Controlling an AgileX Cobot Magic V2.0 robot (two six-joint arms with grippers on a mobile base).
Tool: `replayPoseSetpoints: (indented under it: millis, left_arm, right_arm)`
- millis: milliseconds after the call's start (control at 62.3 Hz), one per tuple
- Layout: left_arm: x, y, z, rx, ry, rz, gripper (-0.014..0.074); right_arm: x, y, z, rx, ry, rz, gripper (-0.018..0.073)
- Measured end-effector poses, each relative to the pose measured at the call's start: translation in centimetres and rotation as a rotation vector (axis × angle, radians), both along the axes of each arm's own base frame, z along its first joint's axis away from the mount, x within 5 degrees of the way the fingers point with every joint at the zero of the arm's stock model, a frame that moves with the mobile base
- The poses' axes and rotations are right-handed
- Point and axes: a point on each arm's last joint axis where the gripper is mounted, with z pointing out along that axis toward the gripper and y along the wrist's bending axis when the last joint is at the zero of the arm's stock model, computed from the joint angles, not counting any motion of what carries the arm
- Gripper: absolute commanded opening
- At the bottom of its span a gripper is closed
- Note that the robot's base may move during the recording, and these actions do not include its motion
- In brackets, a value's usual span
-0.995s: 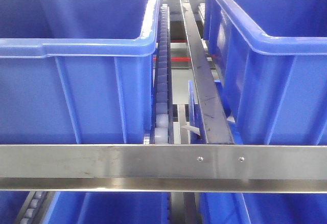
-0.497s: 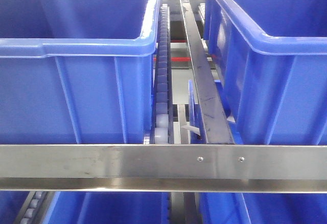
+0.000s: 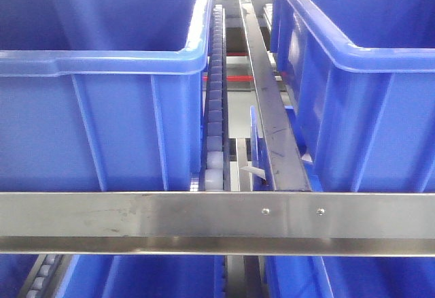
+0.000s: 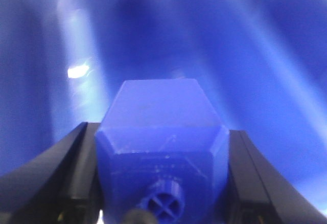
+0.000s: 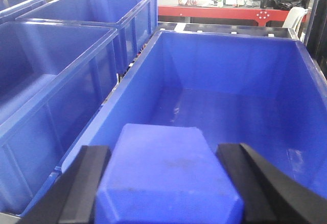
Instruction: Pick and sort blue part to right shelf
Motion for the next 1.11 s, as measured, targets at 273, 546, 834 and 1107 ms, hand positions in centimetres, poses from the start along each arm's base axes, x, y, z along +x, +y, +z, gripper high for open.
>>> replayPoseSetpoints:
  millis: [273, 546, 834, 1107]
  left_arm:
    - [9.0, -0.1, -5.5, 0.045, 0.158, 0.088, 0.0323]
    - [14.5, -1.7, -11.3, 0.061, 0.300, 0.092, 0.0323]
    - [16.8, -2.3, -15.6, 0.091, 0.396, 0.093, 0.0327]
    - [16.9, -2.3, -15.8, 0.095, 0.406, 0.094, 0.0563]
  right_arm:
    - [0.0, 0.0, 0.0, 0.000, 0.000, 0.000, 0.0155]
    - [0.0, 0.0, 0.0, 0.000, 0.000, 0.000, 0.0155]
    - [0.0, 0.0, -0.1, -0.002, 0.010, -0.003, 0.0155]
    - [0.0, -0.1, -0.2, -0.005, 0.021, -0.007, 0.0155]
